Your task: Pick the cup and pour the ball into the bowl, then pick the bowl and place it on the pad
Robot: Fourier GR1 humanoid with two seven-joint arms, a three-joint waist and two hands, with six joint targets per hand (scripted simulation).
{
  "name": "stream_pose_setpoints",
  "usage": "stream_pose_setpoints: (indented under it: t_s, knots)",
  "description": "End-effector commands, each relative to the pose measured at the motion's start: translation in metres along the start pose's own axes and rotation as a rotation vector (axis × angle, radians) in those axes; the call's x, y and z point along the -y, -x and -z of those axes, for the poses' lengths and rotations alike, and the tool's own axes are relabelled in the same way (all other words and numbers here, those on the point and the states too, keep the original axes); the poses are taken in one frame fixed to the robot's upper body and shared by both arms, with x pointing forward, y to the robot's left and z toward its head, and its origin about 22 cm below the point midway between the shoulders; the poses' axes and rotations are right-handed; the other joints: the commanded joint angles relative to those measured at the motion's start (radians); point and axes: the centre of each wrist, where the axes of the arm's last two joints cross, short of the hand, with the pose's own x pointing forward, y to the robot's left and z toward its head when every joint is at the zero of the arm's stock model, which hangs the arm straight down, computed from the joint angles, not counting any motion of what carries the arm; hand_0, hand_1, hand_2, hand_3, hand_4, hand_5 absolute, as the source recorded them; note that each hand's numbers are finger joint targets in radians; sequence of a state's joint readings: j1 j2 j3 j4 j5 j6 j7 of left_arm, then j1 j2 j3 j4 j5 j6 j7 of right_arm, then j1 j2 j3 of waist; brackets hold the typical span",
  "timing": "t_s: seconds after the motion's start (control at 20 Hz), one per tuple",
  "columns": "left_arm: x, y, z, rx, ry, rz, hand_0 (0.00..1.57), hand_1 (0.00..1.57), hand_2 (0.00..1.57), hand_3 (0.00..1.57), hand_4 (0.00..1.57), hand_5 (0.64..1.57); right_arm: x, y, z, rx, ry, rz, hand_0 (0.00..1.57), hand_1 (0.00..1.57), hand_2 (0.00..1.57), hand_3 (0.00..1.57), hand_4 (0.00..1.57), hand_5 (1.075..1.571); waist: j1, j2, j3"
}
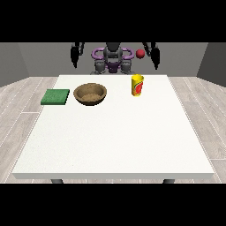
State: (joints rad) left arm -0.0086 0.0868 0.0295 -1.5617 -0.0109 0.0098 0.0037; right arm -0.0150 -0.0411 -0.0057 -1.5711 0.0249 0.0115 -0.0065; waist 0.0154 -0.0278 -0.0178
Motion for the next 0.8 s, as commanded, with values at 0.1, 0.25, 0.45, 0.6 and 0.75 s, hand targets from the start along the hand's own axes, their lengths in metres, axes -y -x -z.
stream_pose_setpoints:
  t_s: [0.1, 0.25, 0.45, 0.6, 0.75]
  knots:
    - [-0.007, -0.023, 0.003, 0.027, 0.014, 0.024, 0.0, 0.0, 0.0, 0.0, 0.0, 1.557, 0.008, -0.023, 0.003, 0.024, 0.003, -0.029, 0.0, 0.0, 0.0, 0.0, 0.0, 1.569, -0.005, -0.2, 0.0131]
    - [-0.009, -0.034, 0.005, 0.025, 0.025, 0.032, 0.0, 0.0, 0.0, 0.0, 0.0, 1.557, 0.015, -0.03, 0.002, -0.001, 0.014, -0.052, 0.0, 0.0, 0.0, 0.0, 0.0, 1.569, -0.015, -0.273, 0.0143]
    - [-0.048, -0.055, 0.001, 0.039, 0.012, -0.151, 0.0, 0.0, 0.0, 0.0, 0.0, 1.558, 0.091, -0.023, -0.025, -0.036, 0.029, 0.036, 0.0, 0.0, 0.0, 0.0, 0.0, 1.569, -0.03, -0.21, 0.0179]
    - [-0.057, -0.058, -0.001, 0.099, -0.013, -0.139, 0.0, 0.0, 0.0, 0.0, 0.0, 1.548, 0.094, -0.051, -0.019, 0.036, -0.002, 0.04, 0.0, 0.0, 0.0, 0.0, 0.0, 1.571, -0.041, -0.126, 0.0177]
    - [-0.054, -0.047, 0.001, 0.173, -0.022, -0.132, 0.0, 0.0, 0.0, 0.0, 0.0, 1.547, 0.104, -0.037, -0.019, 0.092, 0.013, 0.068, 0.0, 0.0, 0.0, 0.0, 0.0, 1.569, -0.041, -0.055, 0.0178]
